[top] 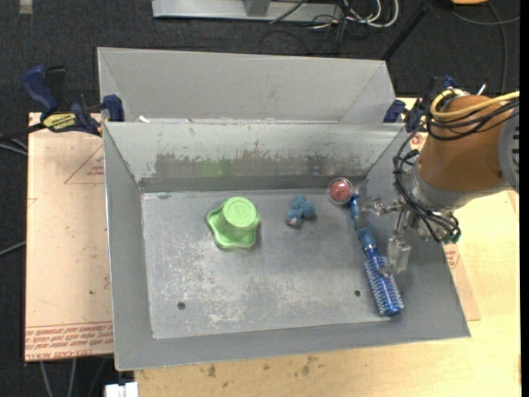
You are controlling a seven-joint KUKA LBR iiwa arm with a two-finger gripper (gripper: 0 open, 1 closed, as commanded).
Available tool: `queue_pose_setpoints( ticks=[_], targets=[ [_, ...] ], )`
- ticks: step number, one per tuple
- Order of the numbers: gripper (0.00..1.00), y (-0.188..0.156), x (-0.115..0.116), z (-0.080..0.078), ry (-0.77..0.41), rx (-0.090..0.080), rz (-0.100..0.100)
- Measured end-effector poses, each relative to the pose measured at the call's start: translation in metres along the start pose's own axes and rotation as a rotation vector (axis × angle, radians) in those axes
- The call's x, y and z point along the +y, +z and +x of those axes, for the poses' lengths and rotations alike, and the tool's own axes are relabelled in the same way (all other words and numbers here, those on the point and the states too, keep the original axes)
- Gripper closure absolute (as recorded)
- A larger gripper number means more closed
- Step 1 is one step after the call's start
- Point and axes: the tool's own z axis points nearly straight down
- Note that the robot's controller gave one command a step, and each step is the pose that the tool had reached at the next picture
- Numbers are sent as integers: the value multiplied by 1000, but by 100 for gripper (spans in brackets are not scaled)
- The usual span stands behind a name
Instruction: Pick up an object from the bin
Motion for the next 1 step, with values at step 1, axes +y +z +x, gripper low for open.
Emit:
queue_pose_setpoints(
  ticks=[1],
  targets=[
    [0,12,-4,14,-44,3,0]
  ],
)
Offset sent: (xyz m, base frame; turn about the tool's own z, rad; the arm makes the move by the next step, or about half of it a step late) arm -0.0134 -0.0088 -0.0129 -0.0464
